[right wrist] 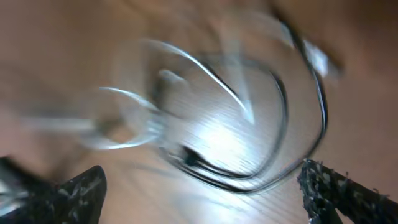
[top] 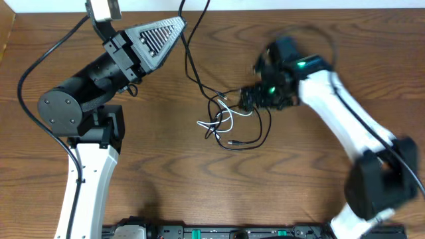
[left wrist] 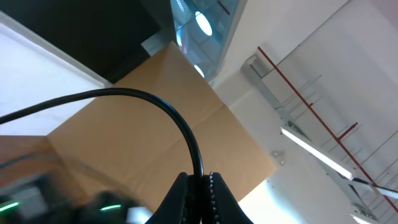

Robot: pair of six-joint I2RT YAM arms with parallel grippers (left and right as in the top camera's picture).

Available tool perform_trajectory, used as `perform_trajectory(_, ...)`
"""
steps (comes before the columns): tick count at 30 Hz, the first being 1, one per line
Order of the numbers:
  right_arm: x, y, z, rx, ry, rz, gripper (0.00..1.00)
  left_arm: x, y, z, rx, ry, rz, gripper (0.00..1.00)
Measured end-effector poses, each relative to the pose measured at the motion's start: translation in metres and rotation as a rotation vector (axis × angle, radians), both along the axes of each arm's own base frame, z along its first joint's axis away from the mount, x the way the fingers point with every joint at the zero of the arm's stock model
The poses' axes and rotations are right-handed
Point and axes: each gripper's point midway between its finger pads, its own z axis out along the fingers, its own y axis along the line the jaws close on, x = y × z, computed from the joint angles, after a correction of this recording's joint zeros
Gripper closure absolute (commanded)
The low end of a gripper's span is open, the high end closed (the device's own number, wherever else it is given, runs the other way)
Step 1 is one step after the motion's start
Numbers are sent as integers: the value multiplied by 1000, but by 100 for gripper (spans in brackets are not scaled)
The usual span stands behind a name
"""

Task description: Untangle cables

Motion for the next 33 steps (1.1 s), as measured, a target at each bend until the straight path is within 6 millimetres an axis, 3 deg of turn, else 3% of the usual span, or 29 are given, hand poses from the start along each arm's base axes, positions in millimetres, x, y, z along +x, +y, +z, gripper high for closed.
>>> perform_trajectory(1, 3, 4, 37, 51, -102, 21, 2, 0, 0, 0, 0, 0, 1, 92)
perform_trajectory(2, 3, 5, 42, 59, -119, 23, 3, 0, 0, 0, 0, 0, 1, 93)
perform_trajectory(3, 0, 9, 90, 126, -246, 49, 3, 0, 0, 0, 0, 0, 1, 93)
perform_trajectory(6, -17, 13, 163, 244, -444, 110, 4, 3, 0, -3, 2, 21, 0, 93)
perform_trajectory(8, -32, 15, 193, 303, -522, 153, 1, 10, 0, -11, 5, 82, 0, 92)
perform_trajectory(10, -44, 19, 210, 349, -563, 203, 1, 19, 0, -22, 7, 168, 0, 93)
perform_trajectory(13, -54, 28, 213, 386, -561, 269, 2, 30, -1, -40, 8, 297, -2, 93)
perform_trajectory(19, -58, 52, 204, 421, -551, 363, 28, 44, -1, -72, -15, 552, -19, 93)
perform_trajectory(28, -53, 105, 196, 499, -575, 470, 32, 46, -1, -82, -28, 636, -27, 93)
perform_trajectory(33, -51, 118, 194, 542, -562, 483, 36, 46, -1, -84, -29, 655, -31, 92)
